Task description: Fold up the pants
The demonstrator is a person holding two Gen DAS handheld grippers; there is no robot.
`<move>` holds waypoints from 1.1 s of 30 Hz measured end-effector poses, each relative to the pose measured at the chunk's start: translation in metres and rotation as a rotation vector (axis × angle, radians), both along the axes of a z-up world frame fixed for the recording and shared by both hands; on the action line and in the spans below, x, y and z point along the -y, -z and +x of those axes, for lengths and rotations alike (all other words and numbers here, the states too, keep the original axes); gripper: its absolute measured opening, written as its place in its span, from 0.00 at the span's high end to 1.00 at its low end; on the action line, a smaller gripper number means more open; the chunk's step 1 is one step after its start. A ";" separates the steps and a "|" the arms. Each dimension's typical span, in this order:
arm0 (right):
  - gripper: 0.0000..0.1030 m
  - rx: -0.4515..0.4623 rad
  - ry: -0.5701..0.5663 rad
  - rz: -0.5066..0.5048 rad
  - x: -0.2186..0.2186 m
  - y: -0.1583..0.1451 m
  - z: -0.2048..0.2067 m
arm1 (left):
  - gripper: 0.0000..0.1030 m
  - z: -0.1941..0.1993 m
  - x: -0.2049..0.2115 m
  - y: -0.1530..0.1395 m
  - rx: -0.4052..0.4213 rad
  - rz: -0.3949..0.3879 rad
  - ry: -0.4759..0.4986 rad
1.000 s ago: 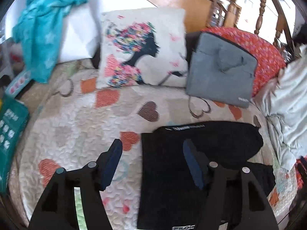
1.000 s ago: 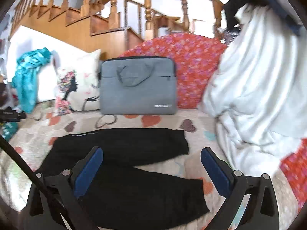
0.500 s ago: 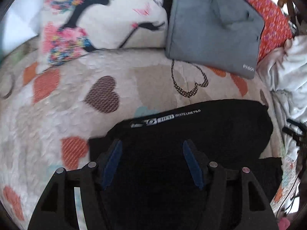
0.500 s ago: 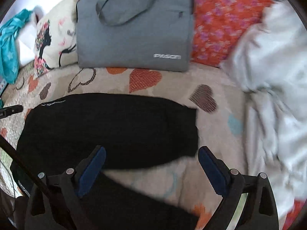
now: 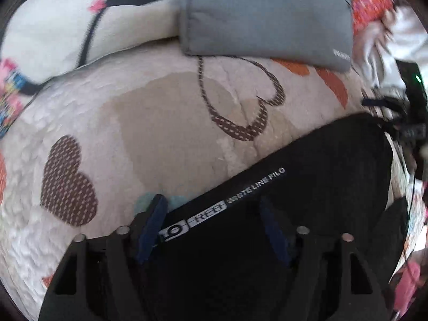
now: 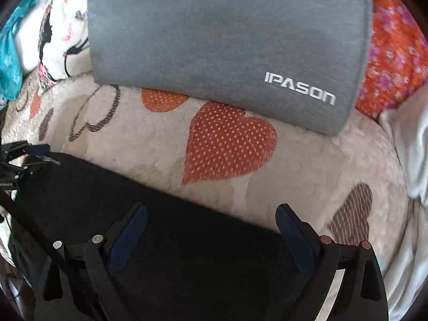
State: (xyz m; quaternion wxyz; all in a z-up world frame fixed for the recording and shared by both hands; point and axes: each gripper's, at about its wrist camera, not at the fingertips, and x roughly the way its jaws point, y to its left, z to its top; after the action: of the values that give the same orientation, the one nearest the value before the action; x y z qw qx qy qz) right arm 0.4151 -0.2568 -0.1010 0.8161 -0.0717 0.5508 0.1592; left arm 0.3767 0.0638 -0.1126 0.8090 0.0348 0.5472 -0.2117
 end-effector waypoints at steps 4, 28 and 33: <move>0.04 -0.033 -0.045 -0.008 -0.001 0.015 0.004 | 0.17 -0.001 0.010 0.004 0.003 0.028 0.071; 0.94 0.062 0.014 0.117 -0.008 -0.023 -0.070 | 0.88 -0.067 0.006 -0.054 0.152 -0.006 0.067; 0.94 0.080 0.027 0.142 -0.011 -0.044 -0.114 | 0.88 -0.112 0.011 -0.078 0.203 -0.014 0.070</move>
State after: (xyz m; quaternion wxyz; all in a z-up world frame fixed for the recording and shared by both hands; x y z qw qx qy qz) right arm 0.3014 -0.2453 -0.0573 0.8427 -0.0125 0.5059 0.1837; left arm 0.2644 0.0532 -0.0346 0.8527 0.0696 0.4592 -0.2390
